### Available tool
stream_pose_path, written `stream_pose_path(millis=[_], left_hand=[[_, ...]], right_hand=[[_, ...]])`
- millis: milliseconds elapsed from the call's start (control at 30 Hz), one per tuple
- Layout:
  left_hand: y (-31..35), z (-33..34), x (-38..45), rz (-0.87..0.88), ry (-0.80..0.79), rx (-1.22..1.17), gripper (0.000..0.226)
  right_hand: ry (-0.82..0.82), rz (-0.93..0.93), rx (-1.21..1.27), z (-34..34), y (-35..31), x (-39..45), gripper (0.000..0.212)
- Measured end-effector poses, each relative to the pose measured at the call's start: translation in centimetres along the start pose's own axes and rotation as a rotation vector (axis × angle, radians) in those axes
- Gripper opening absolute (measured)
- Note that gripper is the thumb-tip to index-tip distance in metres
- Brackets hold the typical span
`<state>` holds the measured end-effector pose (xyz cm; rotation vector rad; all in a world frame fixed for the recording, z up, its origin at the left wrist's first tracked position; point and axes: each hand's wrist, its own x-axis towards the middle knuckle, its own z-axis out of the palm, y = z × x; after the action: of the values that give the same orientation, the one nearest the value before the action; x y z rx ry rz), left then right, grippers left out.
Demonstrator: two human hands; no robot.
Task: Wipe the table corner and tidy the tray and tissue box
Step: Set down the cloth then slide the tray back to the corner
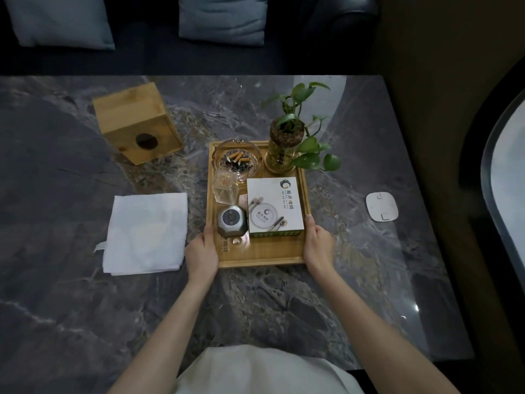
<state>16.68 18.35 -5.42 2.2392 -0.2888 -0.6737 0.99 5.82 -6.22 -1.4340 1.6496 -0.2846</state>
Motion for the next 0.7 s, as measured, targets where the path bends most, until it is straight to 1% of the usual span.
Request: stream_pose_path(millis=[133,267,400,567,700], left_hand=[[1.3,0.0,-0.8,0.056,0.014,-0.030,0.054],[3.6,0.7,-1.4,0.110,0.023,-0.058,0.049],[6.8,2.2,-2.3,0.164,0.053,-0.058,0.053],[9.4,5.7,-3.3,0.222,-0.018,-0.149,0.051],[10.8,9.1,-4.4,0.211,-0.048,-0.183,0.049]], right_hand=[[0.031,-0.039,0.025,-0.9,0.1,0.3,0.063],[0.057,-0.109,0.074,-3.3,-0.8,1.0,0.063],[0.101,-0.177,0.108,-6.8,-1.8,2.2,0.061],[0.151,-0.191,0.133,-11.1,-1.6,4.2,0.052],[0.205,-0.192,0.132,-14.5,-0.2,5.9,0.045]])
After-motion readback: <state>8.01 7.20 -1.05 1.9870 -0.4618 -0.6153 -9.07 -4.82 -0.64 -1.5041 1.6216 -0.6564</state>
